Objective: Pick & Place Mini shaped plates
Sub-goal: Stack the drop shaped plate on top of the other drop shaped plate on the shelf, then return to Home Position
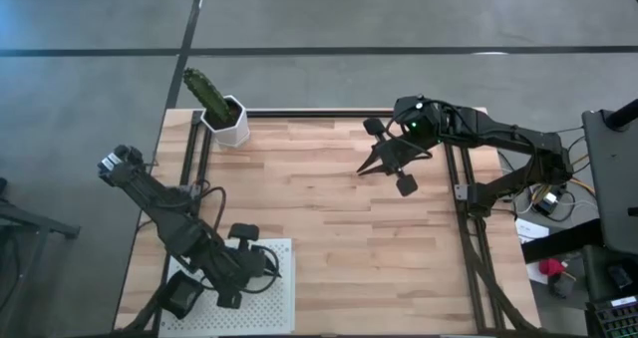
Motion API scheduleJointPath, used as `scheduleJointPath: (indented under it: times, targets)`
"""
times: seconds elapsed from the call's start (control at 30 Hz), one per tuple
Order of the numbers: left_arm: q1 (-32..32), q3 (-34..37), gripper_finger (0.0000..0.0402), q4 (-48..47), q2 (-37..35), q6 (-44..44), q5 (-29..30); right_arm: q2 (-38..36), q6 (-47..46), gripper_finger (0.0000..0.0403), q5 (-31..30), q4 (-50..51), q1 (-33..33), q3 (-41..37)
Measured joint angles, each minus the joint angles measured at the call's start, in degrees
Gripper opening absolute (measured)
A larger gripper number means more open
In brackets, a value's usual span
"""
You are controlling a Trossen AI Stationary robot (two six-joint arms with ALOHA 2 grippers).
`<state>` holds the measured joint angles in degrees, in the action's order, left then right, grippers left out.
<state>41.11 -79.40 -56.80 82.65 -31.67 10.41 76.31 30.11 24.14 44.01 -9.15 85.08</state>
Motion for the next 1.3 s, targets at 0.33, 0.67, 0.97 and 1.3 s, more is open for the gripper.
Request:
scheduleJointPath:
  times: [0.33, 0.67, 0.97, 1.3]
  targets:
    - [-0.1, -1.2, 0.0081, -2.5, -0.4, 1.9, 0.2, -0.1, -0.1, 0.0027, 1.0, 0.0, 0.0, 0.0]
    - [-0.2, -5.8, 0.0015, -8.2, -6.0, 18.9, 17.8, -2.7, -3.5, 0.0027, 1.6, 0.9, 0.4, 0.0]
    - [-2.0, 0.8, 0.0001, 1.0, -19.9, 31.8, 24.5, -5.3, -1.3, 0.0027, 7.4, 3.8, 0.1, -2.8]
    - [-2.8, 13.6, 0.0, 13.9, -37.5, 38.2, 22.2, -12.5, -1.9, 0.0027, 8.4, -1.9, 0.0, -10.7]
